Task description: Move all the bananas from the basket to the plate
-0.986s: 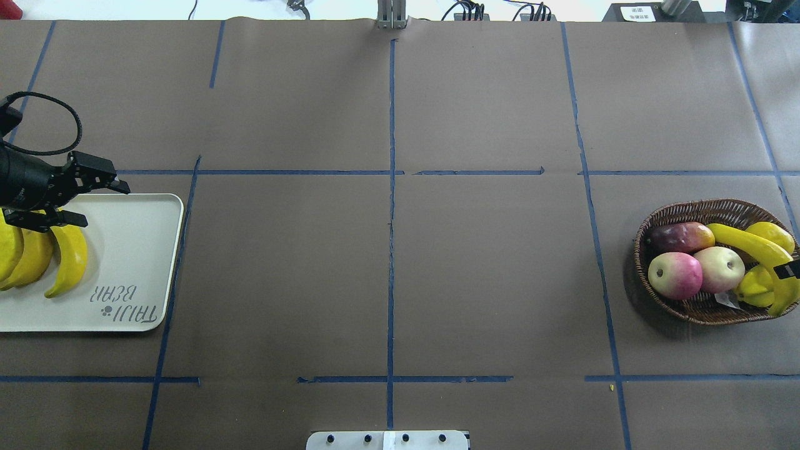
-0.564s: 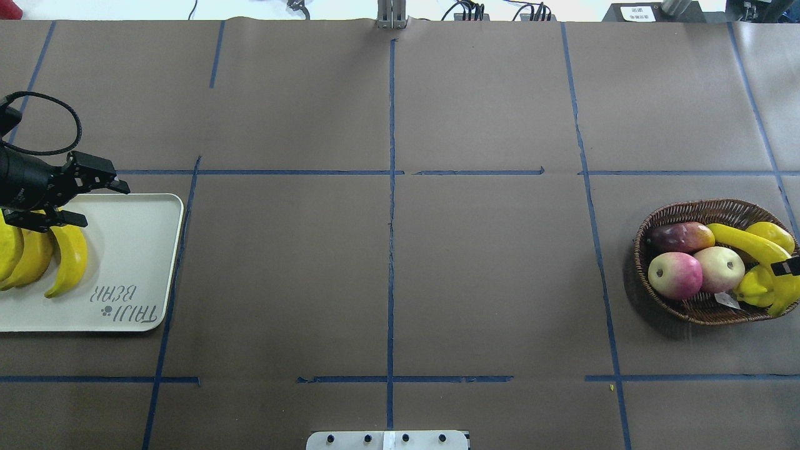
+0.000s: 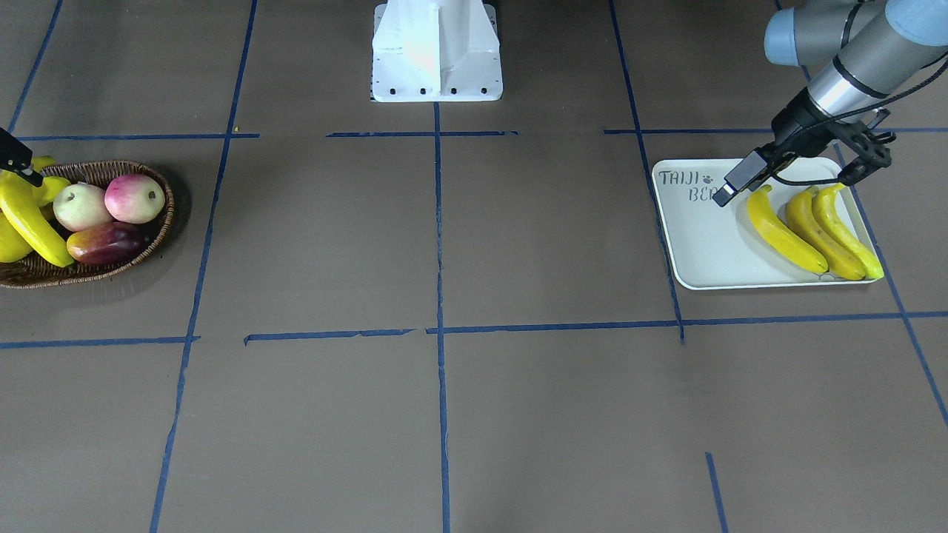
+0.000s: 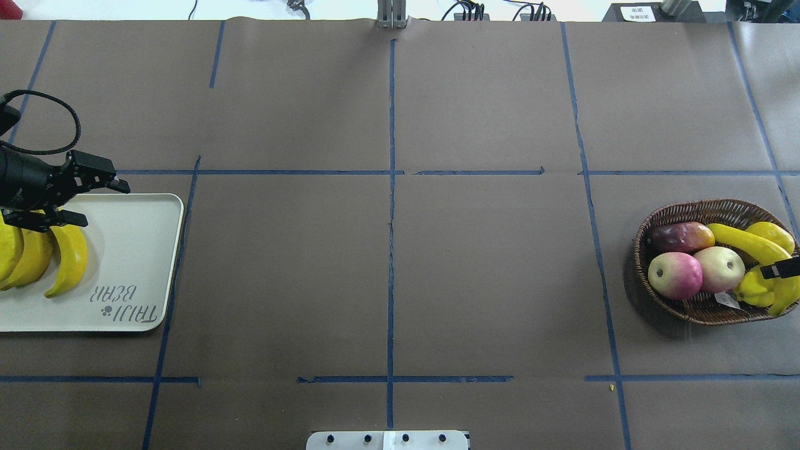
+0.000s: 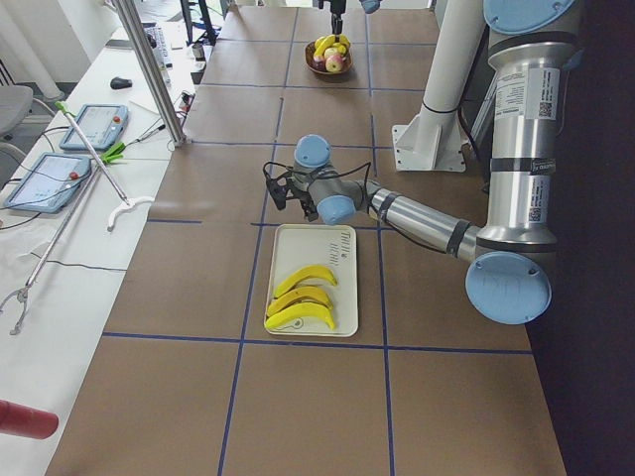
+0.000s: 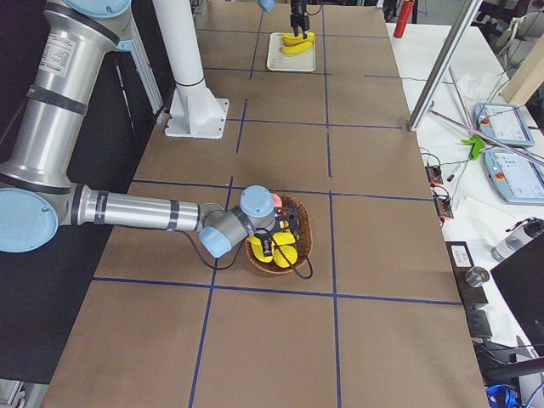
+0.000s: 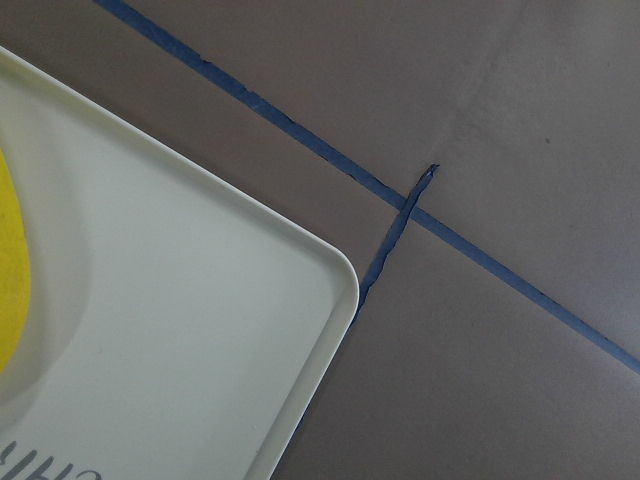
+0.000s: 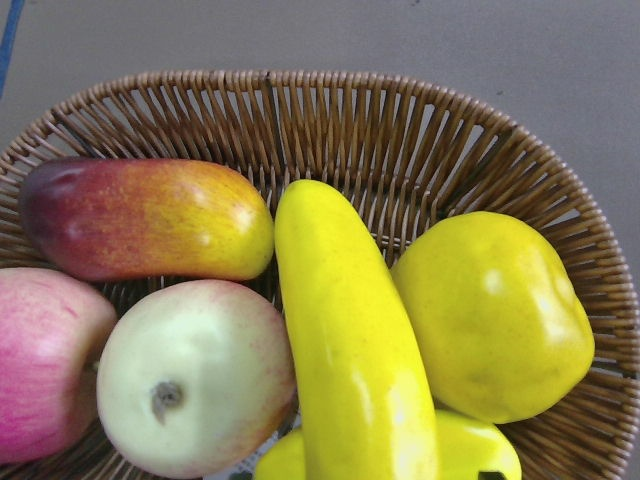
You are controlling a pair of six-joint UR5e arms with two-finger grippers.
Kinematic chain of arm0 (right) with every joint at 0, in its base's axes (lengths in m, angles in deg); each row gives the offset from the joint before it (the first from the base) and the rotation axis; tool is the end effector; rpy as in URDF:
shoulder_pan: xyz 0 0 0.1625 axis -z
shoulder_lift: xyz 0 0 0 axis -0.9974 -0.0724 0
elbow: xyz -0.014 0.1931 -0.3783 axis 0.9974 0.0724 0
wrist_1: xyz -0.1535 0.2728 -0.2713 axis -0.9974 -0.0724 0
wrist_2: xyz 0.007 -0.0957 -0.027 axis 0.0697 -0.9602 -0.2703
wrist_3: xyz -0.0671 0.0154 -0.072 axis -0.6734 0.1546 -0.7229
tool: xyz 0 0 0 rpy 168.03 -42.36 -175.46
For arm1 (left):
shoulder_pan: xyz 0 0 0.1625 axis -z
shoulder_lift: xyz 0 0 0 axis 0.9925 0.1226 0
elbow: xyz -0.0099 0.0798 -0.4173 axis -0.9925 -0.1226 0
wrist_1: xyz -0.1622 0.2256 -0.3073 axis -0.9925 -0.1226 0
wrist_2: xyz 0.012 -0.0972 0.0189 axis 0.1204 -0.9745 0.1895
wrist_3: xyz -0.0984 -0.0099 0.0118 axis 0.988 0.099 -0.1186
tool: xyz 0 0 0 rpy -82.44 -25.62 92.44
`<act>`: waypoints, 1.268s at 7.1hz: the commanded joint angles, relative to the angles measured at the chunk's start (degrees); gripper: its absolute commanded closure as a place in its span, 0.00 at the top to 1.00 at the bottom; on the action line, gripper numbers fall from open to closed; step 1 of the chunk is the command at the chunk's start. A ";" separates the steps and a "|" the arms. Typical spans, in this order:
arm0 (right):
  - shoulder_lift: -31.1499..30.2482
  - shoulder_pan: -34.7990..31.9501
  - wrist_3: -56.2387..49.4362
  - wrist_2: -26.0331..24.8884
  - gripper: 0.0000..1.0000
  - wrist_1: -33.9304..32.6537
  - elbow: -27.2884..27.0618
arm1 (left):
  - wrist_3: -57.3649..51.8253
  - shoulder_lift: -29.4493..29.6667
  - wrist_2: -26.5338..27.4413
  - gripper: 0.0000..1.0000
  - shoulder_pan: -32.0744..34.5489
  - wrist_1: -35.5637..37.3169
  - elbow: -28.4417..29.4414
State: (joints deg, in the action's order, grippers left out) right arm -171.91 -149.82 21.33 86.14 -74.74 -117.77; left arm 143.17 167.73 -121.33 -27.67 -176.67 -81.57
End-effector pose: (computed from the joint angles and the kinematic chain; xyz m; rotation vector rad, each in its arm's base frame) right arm -0.1055 -0.3598 0.6347 0.1494 -0.9436 -0.1528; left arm 0.2171 -0.4393 0.4310 -0.1171 1.1137 -0.5433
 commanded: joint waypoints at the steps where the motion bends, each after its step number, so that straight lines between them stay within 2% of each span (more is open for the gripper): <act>1: -0.06 1.13 0.27 -0.07 0.72 0.16 0.03 | 0.10 -0.22 0.04 1.00 -0.09 0.05 -0.69; 2: 0.02 1.39 0.27 -0.07 0.65 0.16 0.11 | 0.10 -0.22 0.04 1.00 -0.09 0.05 -0.69; 5: 0.11 2.01 0.36 -0.51 0.63 0.07 0.11 | 0.10 -0.40 0.04 1.00 -0.09 0.05 -0.60; 6: 0.11 2.18 0.27 -0.51 0.55 0.16 0.11 | 0.01 -0.40 0.04 1.00 -0.09 0.05 -0.60; 8: 0.20 2.10 0.18 -0.33 0.30 0.16 -0.50 | 0.10 -0.40 0.04 1.00 -0.09 0.05 -0.60; 9: 0.11 1.92 -0.43 -0.42 0.27 0.16 -1.81 | 0.10 -0.40 0.04 1.00 -0.09 0.05 -0.60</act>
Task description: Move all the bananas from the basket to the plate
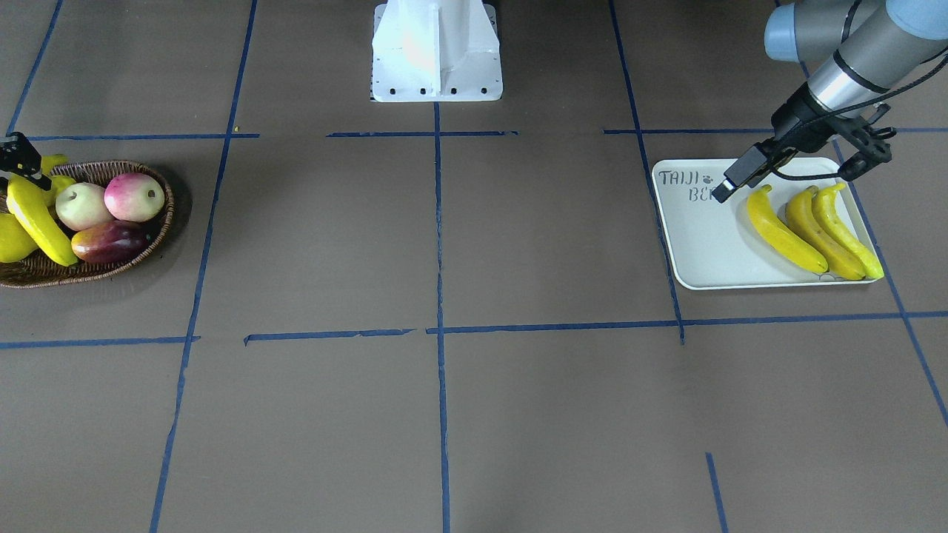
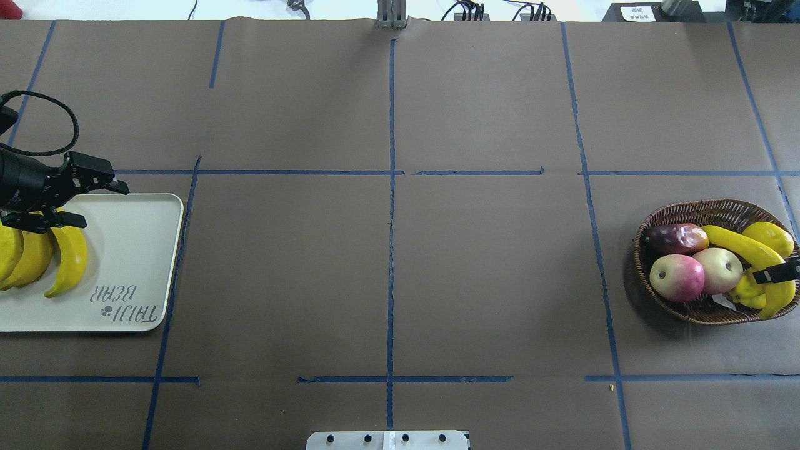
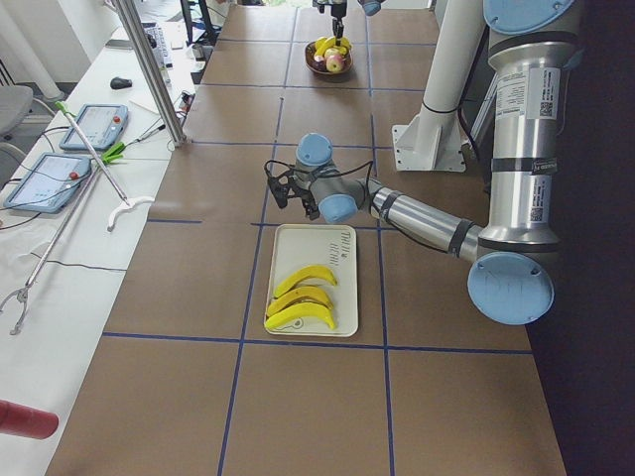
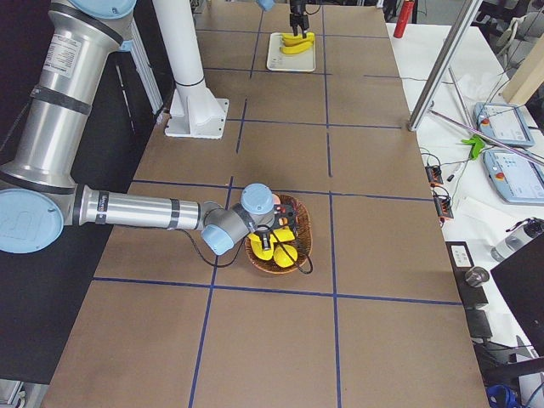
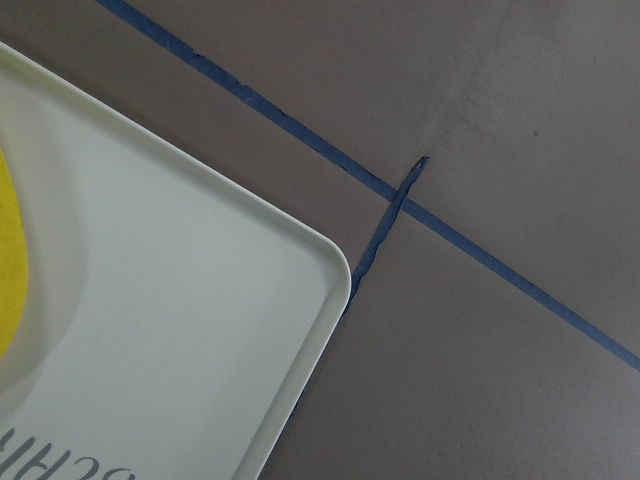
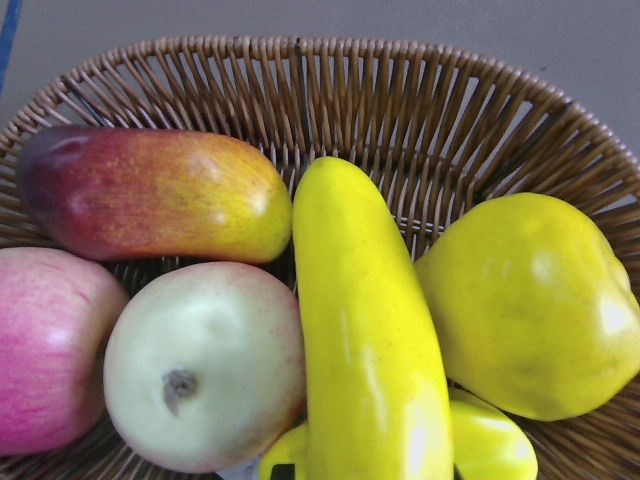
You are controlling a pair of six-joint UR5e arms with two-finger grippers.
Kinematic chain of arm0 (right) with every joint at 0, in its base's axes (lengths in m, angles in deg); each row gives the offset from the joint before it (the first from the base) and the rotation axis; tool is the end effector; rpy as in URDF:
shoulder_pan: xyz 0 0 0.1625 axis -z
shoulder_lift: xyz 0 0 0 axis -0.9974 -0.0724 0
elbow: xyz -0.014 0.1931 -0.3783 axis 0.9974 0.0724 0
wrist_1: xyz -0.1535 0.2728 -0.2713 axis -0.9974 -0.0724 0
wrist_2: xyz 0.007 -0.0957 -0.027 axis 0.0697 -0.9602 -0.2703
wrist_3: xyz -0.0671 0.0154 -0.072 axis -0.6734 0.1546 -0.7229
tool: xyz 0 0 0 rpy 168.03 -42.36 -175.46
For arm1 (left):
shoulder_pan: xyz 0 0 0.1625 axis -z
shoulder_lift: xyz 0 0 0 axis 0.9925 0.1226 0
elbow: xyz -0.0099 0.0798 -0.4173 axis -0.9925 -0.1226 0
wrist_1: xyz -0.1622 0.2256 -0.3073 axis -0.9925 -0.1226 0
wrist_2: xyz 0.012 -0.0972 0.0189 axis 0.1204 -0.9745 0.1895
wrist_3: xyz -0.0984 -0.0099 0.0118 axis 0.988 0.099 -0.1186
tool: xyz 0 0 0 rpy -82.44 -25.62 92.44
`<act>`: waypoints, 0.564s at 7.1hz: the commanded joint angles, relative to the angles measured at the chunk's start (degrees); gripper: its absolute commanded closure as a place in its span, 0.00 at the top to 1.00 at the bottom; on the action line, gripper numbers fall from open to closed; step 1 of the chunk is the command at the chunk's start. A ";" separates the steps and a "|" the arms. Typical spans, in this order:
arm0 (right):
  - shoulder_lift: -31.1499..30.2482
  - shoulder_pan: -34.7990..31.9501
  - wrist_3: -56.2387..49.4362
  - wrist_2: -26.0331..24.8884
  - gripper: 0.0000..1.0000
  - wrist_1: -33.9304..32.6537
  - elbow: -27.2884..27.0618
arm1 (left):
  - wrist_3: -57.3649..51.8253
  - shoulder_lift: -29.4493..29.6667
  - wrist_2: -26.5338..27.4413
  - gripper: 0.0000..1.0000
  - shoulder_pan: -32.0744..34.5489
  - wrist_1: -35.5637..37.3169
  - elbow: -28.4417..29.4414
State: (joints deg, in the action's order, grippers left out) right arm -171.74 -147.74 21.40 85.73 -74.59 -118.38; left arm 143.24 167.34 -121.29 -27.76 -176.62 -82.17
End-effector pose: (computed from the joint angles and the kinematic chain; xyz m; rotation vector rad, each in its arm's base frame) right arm -0.1191 -0.3581 0.6283 0.1497 -0.9475 -0.1893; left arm 0.2158 -0.4362 0.4292 -0.1165 1.1155 -0.5421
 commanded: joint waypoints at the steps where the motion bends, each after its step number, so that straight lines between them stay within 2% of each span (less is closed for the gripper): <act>1: -0.58 -0.42 -0.59 0.17 0.24 -0.08 -3.82 | 0.03 0.00 0.00 1.00 0.00 0.00 0.00; 3: -0.41 -2.52 -0.59 0.61 0.08 -0.52 -8.48 | -0.06 0.26 0.18 1.00 -0.17 -0.44 0.00; 4: -0.24 -4.01 -0.59 1.83 0.04 -1.04 -10.34 | -0.06 0.61 0.18 1.00 -0.52 -0.53 -0.09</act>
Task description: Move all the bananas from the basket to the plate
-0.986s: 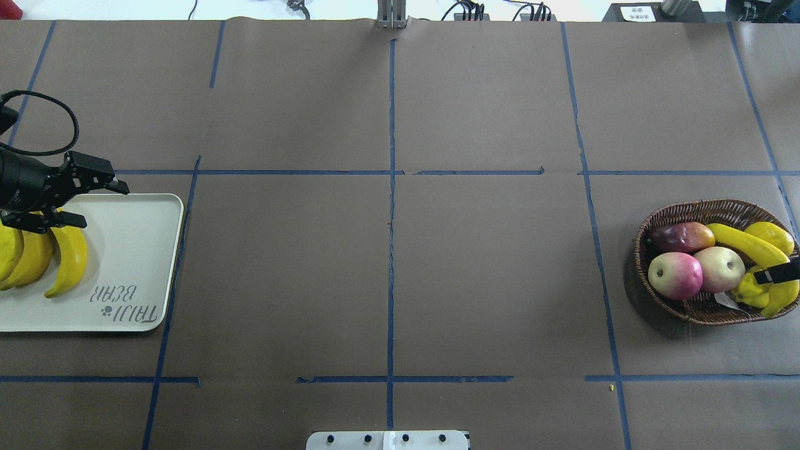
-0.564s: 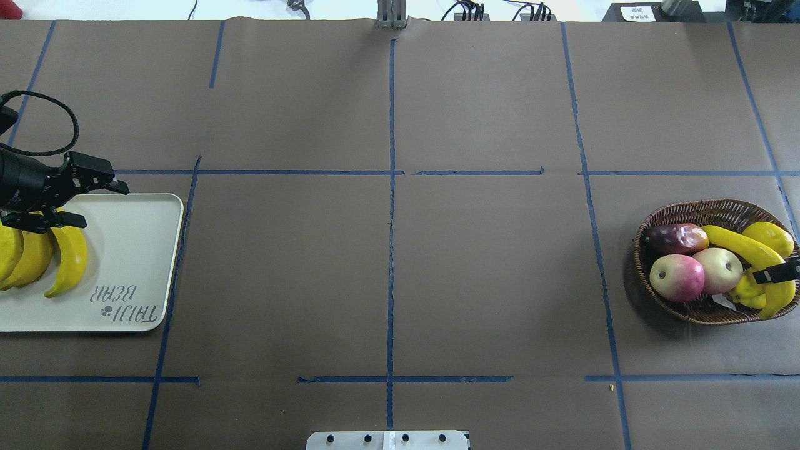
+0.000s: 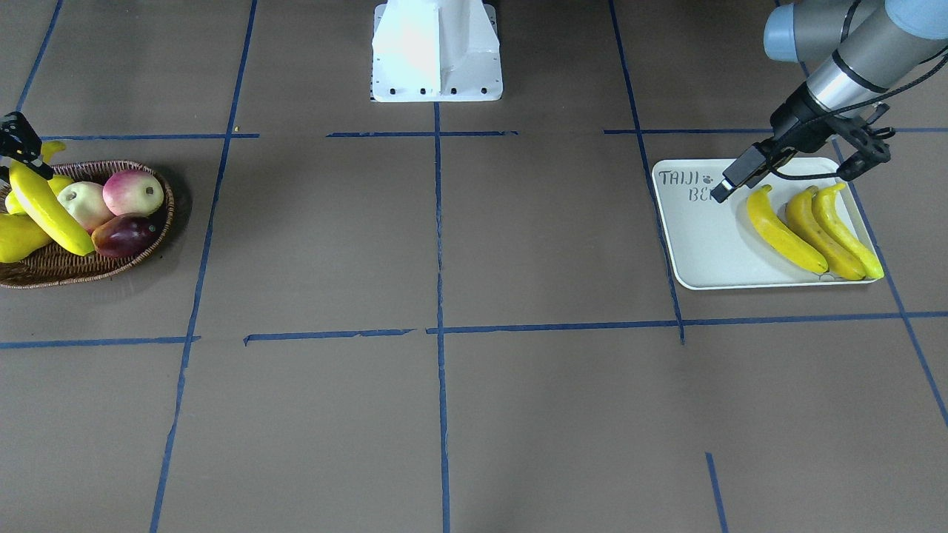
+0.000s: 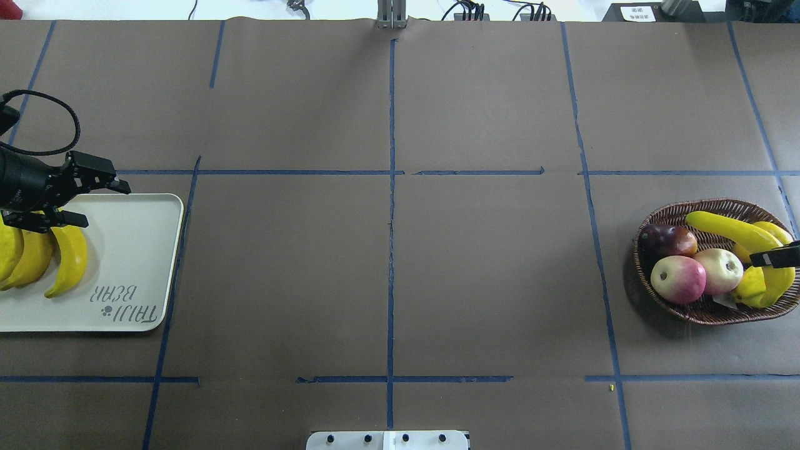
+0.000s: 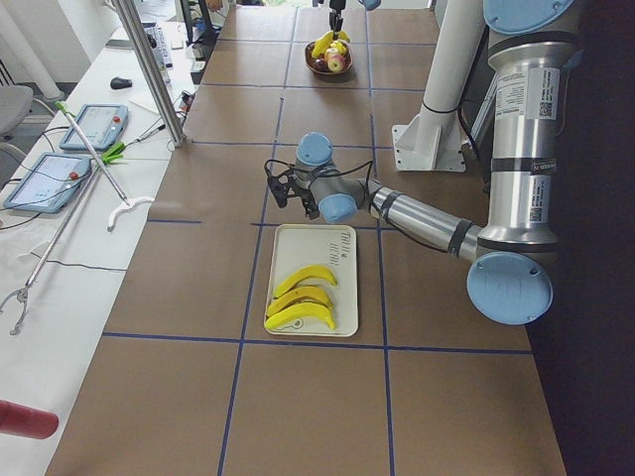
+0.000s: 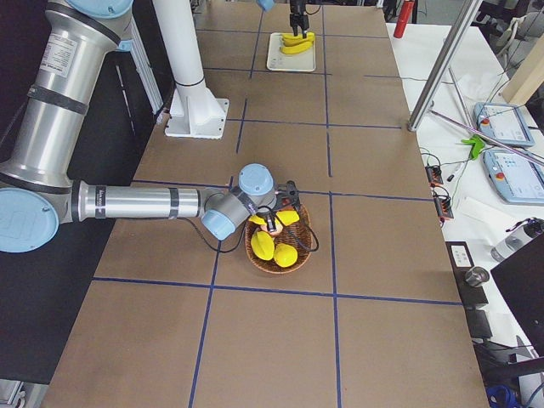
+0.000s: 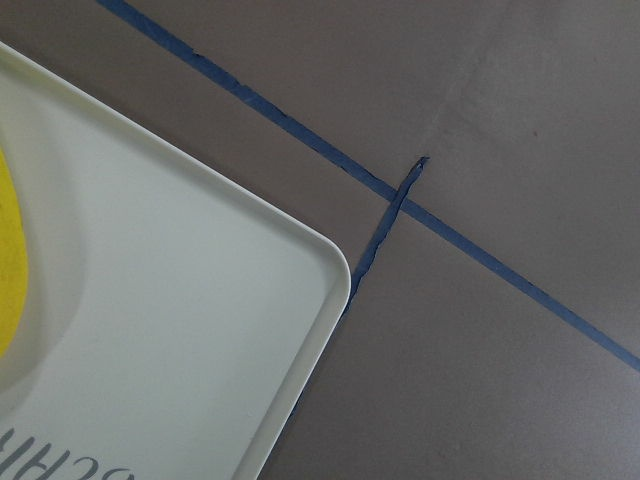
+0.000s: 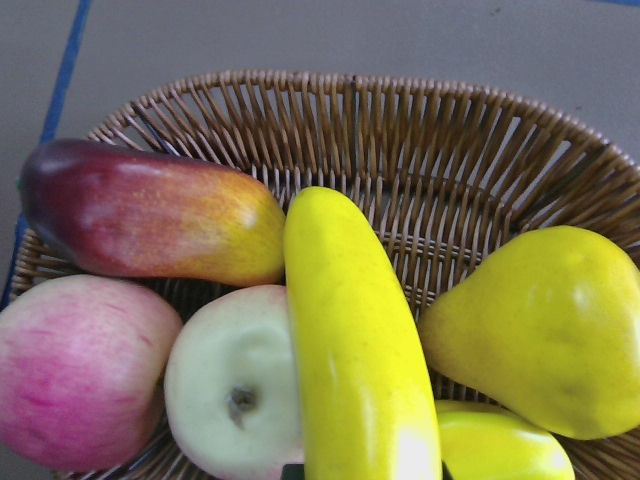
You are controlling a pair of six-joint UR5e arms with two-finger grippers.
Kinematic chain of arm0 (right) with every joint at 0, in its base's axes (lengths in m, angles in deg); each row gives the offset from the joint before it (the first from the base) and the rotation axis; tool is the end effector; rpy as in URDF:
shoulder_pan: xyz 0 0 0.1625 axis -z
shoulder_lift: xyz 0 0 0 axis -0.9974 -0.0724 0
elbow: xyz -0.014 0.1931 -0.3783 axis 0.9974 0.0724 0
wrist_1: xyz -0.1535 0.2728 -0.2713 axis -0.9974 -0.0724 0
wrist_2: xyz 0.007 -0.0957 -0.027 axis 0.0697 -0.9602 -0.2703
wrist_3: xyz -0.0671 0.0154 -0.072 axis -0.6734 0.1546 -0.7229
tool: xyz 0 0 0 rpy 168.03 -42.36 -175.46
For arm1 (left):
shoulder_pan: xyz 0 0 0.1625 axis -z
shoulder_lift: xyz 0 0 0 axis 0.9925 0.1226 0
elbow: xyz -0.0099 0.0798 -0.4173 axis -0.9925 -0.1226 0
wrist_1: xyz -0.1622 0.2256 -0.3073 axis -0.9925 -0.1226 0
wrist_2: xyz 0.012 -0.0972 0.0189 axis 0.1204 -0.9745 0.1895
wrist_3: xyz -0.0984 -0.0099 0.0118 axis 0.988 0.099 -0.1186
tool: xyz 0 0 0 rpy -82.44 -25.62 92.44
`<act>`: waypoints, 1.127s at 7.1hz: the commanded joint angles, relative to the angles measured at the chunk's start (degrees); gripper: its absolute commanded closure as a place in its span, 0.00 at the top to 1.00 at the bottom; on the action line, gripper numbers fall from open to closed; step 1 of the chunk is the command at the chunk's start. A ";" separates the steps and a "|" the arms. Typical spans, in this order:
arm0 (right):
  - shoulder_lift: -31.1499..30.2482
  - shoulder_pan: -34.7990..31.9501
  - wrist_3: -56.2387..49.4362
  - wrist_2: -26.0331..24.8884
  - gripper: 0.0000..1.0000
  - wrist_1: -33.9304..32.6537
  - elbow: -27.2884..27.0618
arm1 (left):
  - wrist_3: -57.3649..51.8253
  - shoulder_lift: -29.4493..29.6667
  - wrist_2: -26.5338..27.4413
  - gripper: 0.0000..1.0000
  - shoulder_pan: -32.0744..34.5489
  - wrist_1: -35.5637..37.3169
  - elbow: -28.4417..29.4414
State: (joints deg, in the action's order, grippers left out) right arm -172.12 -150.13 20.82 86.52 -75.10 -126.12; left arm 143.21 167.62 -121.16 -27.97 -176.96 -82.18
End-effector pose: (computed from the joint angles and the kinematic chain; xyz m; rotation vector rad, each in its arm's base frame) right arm -0.1053 -0.3630 0.5620 0.2713 -0.9973 -0.2128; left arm 0.2179 -0.4365 0.4261 -0.1102 1.1229 -0.5345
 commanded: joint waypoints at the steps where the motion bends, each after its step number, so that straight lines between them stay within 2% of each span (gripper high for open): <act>1: 0.50 -3.20 -0.01 3.22 0.02 -0.36 -2.78 | 0.06 0.68 0.13 1.00 -1.02 -0.53 -0.07; 3: 6.89 -3.22 3.47 5.17 0.01 -0.53 -2.79 | 0.23 2.70 0.30 1.00 -2.60 -3.42 0.01; 5: 14.09 1.15 13.58 5.62 0.00 -0.36 -2.52 | 0.24 8.91 0.30 1.00 -5.14 -3.44 0.10; 7: 20.15 6.60 30.74 4.31 0.00 0.61 -2.52 | 1.71 13.67 0.39 1.00 -8.56 -3.35 0.10; 8: 23.84 9.06 37.45 1.95 0.00 0.52 -2.61 | 9.04 15.69 0.39 1.00 -9.11 -3.35 0.10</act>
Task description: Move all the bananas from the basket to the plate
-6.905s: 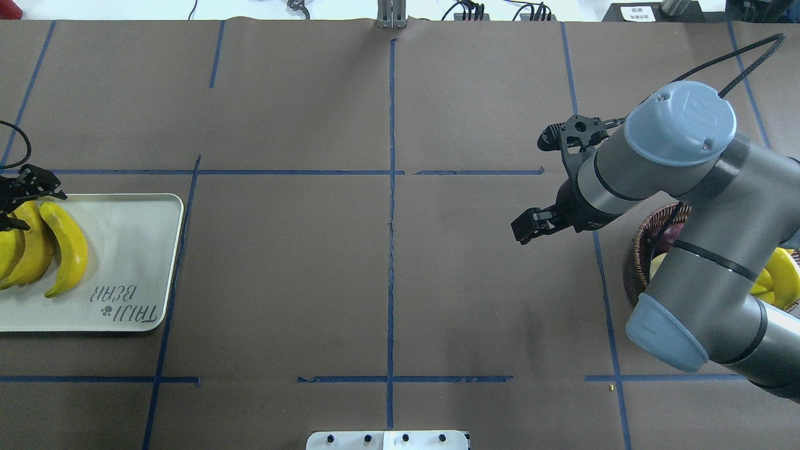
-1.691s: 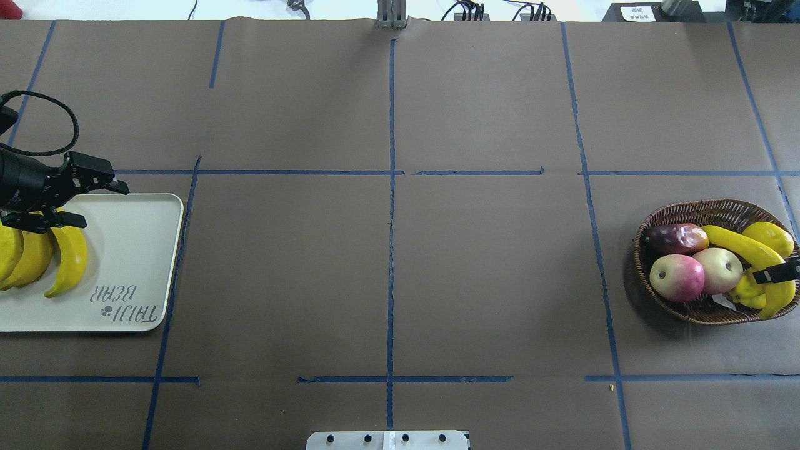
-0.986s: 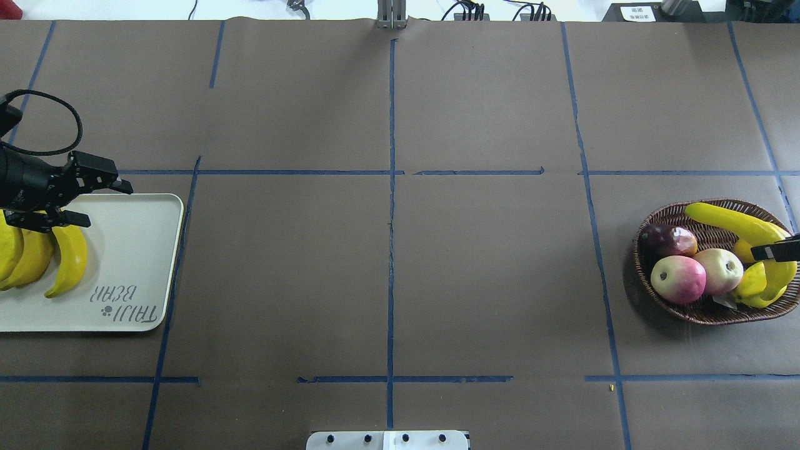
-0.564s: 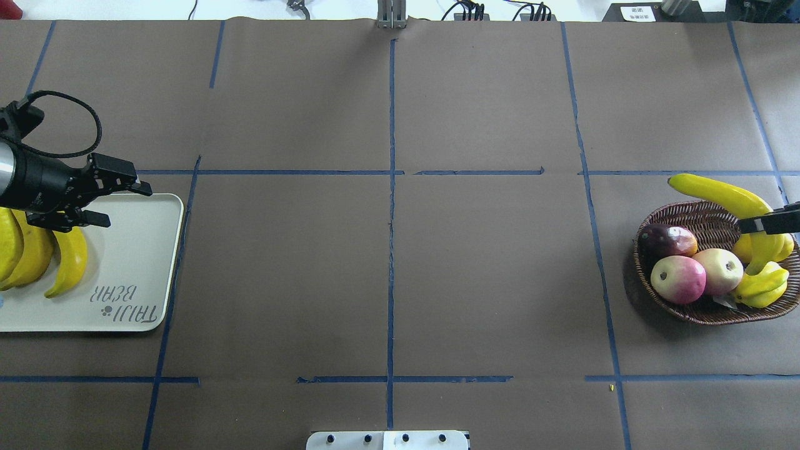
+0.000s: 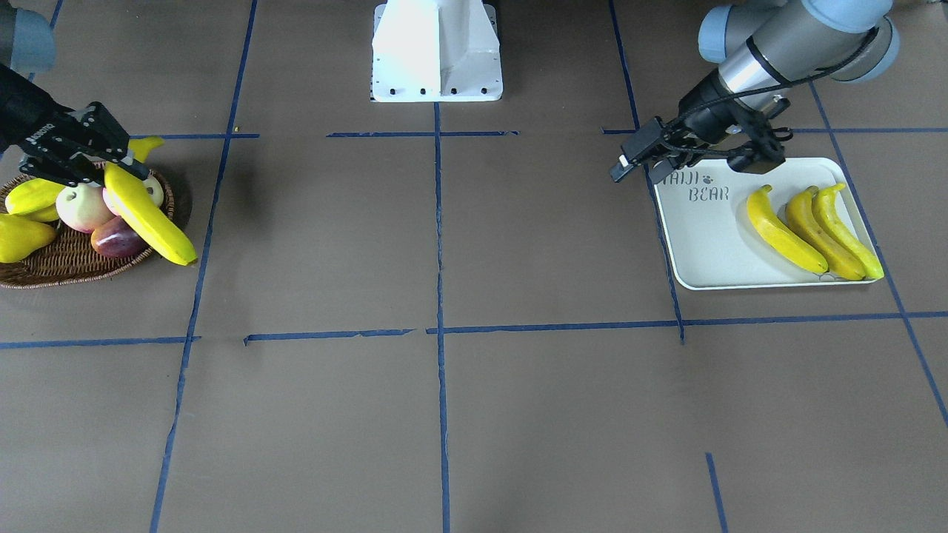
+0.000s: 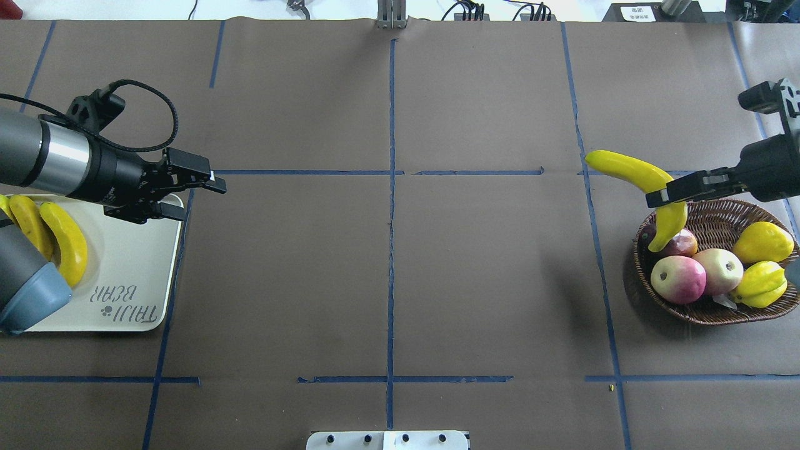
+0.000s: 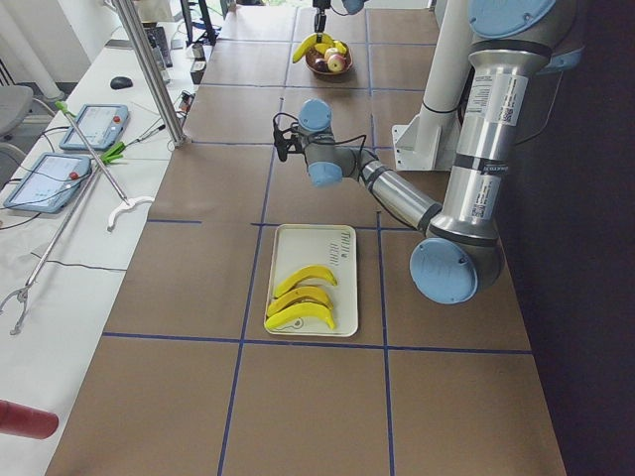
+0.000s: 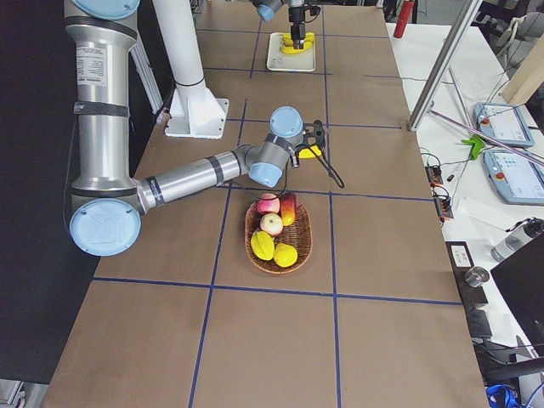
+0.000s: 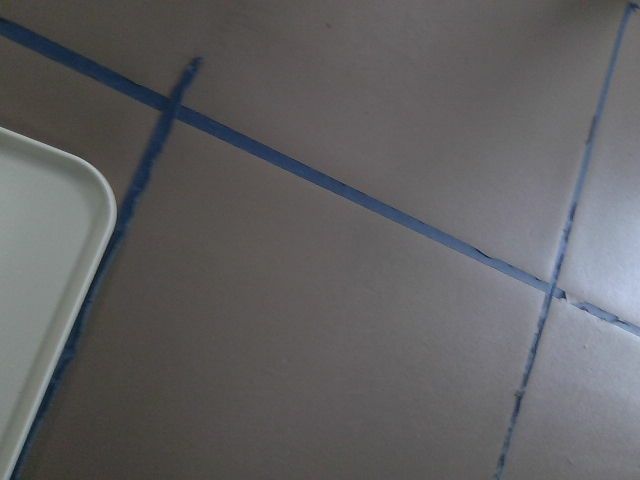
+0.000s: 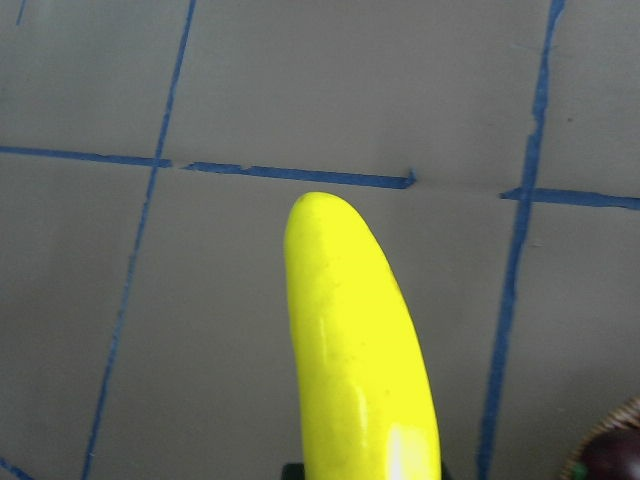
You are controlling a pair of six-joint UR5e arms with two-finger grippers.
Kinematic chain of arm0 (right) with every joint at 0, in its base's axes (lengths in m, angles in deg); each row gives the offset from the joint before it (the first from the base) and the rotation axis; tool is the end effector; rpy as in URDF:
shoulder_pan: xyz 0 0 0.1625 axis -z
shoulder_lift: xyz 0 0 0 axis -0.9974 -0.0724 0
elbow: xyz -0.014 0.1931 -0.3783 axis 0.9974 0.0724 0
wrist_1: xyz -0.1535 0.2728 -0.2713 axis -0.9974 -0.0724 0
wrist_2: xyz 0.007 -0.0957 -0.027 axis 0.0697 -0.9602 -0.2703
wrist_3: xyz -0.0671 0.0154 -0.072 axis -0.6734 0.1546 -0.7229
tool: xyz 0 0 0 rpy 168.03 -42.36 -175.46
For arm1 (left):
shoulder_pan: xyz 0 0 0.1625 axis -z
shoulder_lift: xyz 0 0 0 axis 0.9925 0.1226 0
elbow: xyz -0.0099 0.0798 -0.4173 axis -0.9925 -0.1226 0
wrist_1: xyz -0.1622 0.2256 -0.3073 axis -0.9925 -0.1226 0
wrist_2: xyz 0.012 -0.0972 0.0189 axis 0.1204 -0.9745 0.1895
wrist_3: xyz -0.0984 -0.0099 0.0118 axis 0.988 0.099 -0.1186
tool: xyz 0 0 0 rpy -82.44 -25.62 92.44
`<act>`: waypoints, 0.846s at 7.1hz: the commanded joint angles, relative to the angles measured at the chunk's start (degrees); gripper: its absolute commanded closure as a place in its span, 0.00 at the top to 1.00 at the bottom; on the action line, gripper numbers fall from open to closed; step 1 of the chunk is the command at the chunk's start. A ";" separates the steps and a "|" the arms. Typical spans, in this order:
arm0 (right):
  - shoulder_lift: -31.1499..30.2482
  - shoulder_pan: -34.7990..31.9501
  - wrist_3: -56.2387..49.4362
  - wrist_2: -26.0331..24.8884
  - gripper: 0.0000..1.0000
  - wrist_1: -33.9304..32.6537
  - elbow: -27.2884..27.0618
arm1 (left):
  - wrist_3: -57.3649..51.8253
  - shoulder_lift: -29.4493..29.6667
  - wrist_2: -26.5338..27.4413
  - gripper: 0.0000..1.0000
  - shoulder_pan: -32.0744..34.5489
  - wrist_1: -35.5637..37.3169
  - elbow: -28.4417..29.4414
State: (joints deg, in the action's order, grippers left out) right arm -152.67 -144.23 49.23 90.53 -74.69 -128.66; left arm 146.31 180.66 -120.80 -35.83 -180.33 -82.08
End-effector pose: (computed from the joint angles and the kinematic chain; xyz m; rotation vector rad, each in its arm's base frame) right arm -0.1978 -0.4317 0.3910 0.2051 -1.2816 -0.0755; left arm 0.3051 -0.4351 0.3050 -0.0728 1.3312 -0.3301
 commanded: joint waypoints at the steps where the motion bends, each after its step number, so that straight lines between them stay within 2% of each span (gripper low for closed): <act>1: 7.65 7.19 13.63 -6.96 0.00 0.10 -0.25 | 9.49 5.55 -0.32 1.00 -1.77 0.63 0.18; 3: 14.15 14.06 21.11 -15.76 0.00 0.10 -0.34 | 21.42 11.09 -0.15 1.00 -4.58 1.25 1.93; 5: 20.22 22.65 25.87 -27.42 0.00 -0.77 0.01 | 26.45 14.43 0.12 0.99 -5.28 1.34 3.42; 6: 22.69 26.00 28.50 -31.32 0.00 -2.52 0.19 | 28.83 16.72 2.29 0.99 -5.46 1.34 5.17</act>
State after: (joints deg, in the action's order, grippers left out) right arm -133.13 -122.58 74.68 64.74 -75.76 -128.67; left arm 171.98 194.76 -120.16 -40.92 -179.02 -78.65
